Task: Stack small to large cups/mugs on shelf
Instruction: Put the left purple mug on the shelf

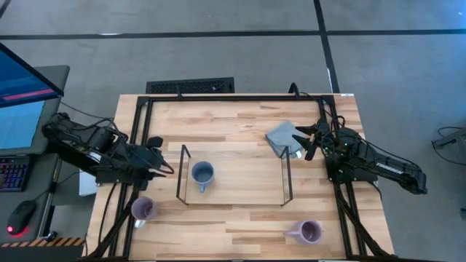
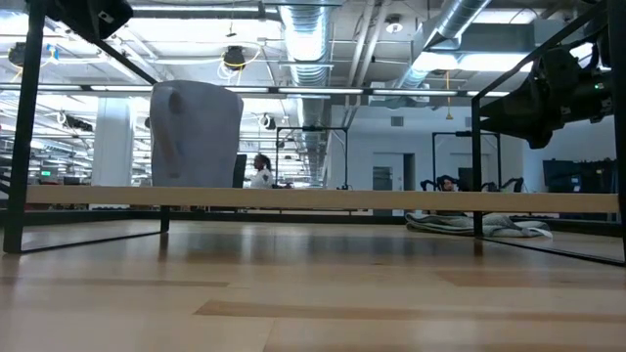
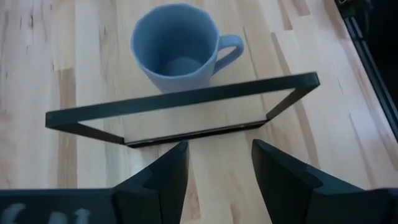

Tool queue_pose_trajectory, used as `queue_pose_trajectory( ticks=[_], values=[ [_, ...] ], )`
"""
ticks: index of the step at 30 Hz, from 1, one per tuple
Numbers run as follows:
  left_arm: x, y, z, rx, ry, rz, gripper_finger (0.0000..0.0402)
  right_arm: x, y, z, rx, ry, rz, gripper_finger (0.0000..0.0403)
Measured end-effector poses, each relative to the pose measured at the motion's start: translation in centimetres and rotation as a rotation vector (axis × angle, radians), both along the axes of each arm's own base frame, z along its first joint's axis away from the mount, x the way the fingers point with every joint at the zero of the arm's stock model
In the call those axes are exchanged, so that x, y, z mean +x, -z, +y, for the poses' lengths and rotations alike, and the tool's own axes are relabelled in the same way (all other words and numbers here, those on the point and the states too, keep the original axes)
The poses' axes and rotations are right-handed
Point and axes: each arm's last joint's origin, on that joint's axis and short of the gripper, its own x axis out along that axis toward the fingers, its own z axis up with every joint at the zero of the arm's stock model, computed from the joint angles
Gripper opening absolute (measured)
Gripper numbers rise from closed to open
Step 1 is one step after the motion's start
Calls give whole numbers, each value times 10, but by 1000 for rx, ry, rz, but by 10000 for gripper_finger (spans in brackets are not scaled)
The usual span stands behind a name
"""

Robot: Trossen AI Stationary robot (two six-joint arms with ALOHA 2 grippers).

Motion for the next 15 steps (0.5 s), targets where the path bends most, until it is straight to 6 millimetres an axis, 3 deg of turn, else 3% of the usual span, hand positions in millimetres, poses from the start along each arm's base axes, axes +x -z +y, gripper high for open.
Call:
queue_pose_trajectory(
  ticks=[15],
  values=[
    [-4,2,-3,-125,24,91,167,0,0,0,1,0,0,230]
  ],
)
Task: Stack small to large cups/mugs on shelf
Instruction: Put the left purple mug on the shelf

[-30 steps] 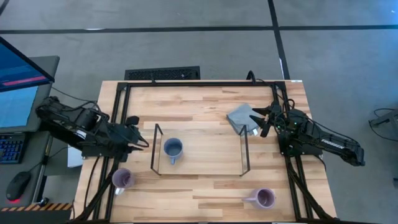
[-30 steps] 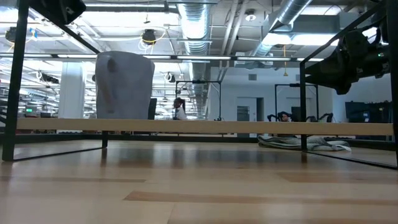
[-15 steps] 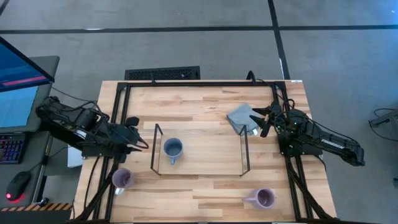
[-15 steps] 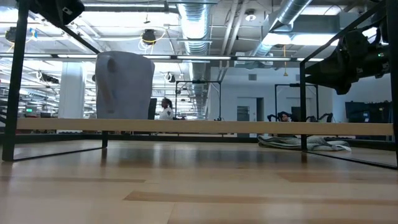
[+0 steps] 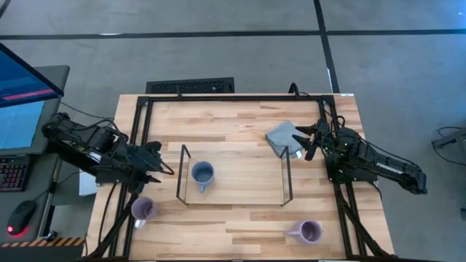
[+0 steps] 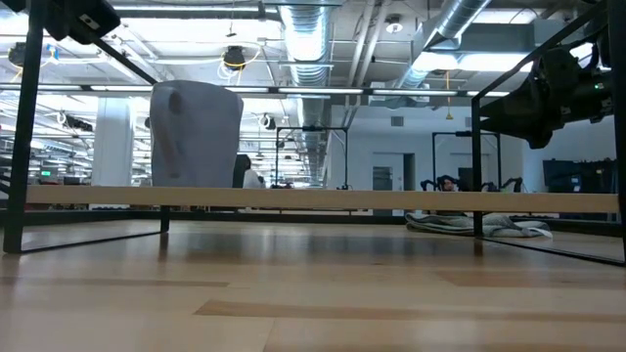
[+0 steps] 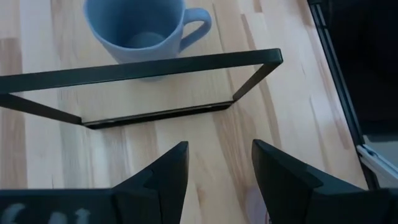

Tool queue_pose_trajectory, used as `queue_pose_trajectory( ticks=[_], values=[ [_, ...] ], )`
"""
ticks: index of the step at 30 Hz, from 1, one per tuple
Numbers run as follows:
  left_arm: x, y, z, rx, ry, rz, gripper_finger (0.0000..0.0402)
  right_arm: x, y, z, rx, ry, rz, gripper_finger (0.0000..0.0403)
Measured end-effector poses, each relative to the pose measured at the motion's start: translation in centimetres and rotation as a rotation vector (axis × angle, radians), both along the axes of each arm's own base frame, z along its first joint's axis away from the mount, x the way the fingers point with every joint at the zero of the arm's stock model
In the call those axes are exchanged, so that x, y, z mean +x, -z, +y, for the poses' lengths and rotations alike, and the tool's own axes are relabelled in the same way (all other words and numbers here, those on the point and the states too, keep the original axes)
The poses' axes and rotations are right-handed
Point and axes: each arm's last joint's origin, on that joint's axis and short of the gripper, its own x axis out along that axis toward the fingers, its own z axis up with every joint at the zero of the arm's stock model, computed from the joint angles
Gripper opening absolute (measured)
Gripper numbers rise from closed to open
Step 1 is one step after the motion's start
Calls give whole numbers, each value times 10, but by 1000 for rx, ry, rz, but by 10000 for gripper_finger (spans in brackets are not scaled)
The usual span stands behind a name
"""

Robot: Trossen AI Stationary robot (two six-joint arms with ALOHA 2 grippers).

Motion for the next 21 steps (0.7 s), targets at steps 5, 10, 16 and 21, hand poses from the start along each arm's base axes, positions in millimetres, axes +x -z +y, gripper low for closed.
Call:
queue_pose_trajectory(
  ticks=[5,10,16,21],
  values=[
    [0,0,0,24,39,-15,167,0,0,0,0,0,0,230],
    [0,0,0,13,17,-3,167,0,0,0,0,0,0,230],
    [-4,3,2,10,-14,49,167,0,0,0,0,0,0,230],
    [-5,4,2,-13,-69,85,167,0,0,0,1,0,0,230]
  ],
)
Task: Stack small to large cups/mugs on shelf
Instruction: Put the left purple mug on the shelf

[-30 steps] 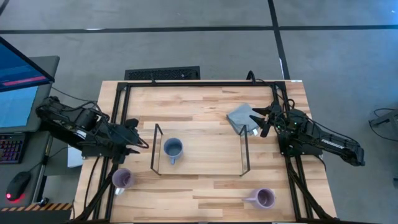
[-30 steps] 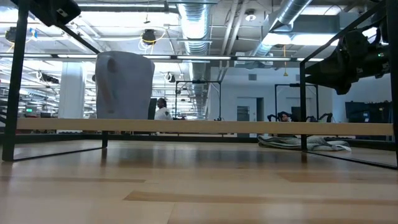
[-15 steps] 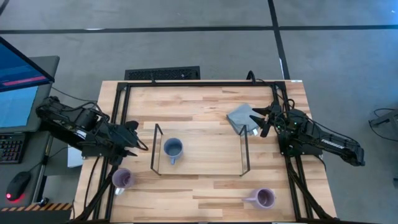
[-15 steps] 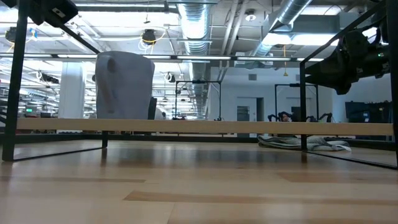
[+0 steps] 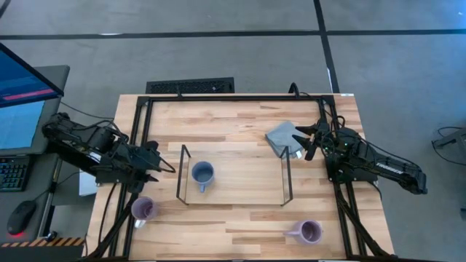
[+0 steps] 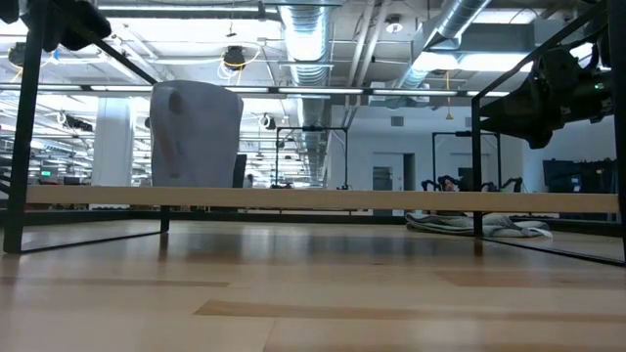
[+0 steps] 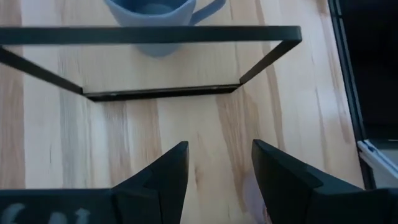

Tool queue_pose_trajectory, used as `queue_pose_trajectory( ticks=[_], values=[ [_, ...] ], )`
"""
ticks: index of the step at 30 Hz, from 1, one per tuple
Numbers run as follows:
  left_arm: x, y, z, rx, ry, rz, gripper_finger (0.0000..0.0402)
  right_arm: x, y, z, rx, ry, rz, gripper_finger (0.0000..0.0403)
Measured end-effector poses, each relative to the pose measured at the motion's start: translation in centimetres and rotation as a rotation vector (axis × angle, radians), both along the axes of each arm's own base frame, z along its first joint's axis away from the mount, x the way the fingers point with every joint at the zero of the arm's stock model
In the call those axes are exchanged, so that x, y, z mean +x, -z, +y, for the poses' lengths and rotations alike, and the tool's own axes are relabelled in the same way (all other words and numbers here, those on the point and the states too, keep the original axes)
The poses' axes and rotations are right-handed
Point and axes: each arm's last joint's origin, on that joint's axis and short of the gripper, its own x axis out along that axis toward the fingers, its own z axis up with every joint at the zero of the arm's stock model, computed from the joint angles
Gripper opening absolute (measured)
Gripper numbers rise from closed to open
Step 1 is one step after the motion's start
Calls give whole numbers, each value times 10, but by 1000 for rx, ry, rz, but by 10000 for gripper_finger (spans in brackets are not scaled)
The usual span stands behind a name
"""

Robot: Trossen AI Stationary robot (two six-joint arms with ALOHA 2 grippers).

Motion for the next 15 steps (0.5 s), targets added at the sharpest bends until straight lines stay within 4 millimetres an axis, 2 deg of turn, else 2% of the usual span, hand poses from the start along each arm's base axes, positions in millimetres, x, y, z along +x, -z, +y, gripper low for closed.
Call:
queue_pose_trajectory(
  ticks=[9,15],
  values=[
    [-6,3,1,-22,13,82,167,0,0,0,2,0,-1,230],
    [-6,3,1,-30,3,84,167,0,0,0,73,8,-30,230]
  ],
)
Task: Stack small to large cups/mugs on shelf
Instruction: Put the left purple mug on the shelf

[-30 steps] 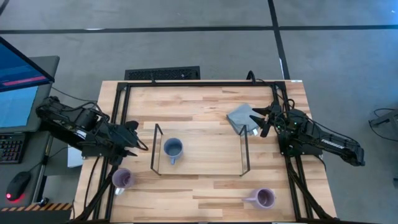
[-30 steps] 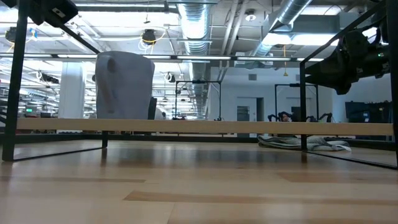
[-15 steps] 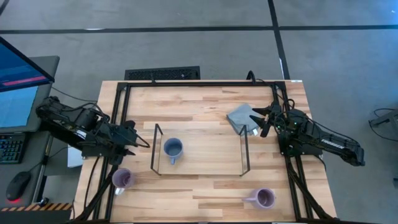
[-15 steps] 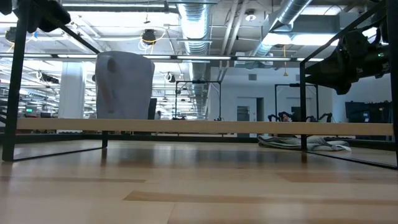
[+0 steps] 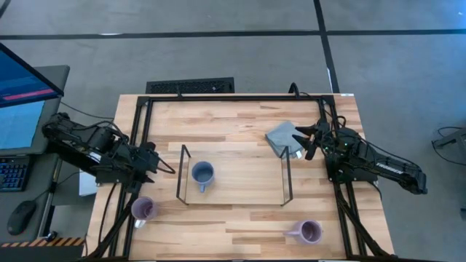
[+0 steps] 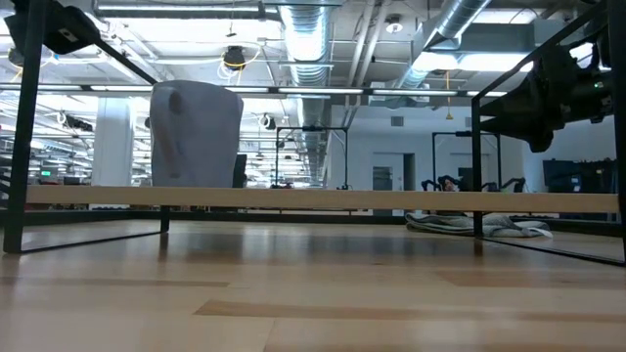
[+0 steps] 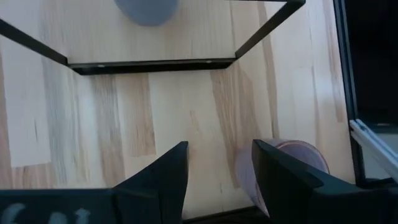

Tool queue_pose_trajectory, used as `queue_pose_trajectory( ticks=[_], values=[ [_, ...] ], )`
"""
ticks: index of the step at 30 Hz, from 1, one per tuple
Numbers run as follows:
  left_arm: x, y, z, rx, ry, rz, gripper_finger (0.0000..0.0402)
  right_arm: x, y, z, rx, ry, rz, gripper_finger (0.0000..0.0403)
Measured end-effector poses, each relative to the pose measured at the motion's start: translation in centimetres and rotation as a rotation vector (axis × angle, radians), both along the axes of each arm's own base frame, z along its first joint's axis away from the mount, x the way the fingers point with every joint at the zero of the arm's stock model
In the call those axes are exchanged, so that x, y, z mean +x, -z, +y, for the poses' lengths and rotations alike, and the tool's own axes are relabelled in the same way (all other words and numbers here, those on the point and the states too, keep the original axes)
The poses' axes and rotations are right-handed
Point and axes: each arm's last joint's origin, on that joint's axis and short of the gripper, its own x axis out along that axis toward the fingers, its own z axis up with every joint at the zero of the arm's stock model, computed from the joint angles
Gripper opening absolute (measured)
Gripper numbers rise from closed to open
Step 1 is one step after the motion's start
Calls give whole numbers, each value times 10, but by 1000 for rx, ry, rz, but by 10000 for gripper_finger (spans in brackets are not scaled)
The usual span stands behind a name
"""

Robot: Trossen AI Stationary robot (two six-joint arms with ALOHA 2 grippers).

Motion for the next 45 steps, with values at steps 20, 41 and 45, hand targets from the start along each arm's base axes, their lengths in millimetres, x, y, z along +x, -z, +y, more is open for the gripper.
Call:
queue_pose_trajectory(
  ticks=[20,41,45],
  values=[
    [-2,9,-32,16,37,108,167,0,0,0,-9,-1,3,230],
    [9,43,-88,212,122,287,167,0,0,0,9,0,-4,230],
    [10,47,-96,234,122,269,167,0,0,0,8,0,-4,230]
  ],
)
